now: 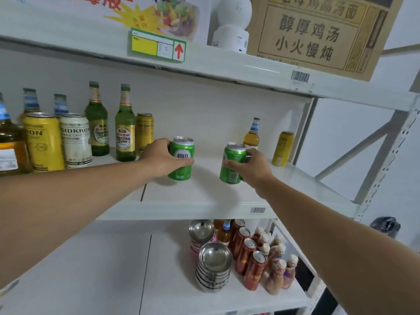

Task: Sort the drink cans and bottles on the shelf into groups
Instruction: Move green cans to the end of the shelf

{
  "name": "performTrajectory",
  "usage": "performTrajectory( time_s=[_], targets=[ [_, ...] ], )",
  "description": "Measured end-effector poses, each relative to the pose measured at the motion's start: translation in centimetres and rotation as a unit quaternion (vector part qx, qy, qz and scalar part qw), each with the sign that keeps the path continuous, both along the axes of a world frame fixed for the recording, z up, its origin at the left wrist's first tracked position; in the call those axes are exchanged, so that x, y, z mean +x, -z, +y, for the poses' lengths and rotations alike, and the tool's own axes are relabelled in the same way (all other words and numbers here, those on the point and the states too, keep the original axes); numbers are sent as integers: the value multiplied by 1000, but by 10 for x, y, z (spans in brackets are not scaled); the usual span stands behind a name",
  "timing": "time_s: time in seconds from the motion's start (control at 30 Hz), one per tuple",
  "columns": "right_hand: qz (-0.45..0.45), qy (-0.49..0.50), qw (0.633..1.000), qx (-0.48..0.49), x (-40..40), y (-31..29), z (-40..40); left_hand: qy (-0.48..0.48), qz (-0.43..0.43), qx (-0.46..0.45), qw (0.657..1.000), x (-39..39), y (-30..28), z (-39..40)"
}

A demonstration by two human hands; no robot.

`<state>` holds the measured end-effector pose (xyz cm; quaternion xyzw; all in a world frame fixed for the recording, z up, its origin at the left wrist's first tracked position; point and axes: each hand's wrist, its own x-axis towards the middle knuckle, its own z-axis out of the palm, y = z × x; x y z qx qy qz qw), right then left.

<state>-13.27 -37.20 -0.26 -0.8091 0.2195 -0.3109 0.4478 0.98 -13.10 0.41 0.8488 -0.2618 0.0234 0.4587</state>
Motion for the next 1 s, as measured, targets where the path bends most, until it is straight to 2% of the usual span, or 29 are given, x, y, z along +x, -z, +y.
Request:
performTrajectory(
  time_s=[0.43, 0.77, 1.0],
  targets=[
    [-11, -51, 998, -17, 100, -3, -147, -87, -22, 17, 996, 43, -15, -135],
    [10, -93, 995, -13, 185, 12, -158, -120, -16, 21, 992, 92, -6, -149],
    [30, -78, 996, -12, 217, 22, -155, -116, -6, 3, 993, 116, 2, -142]
  ],
)
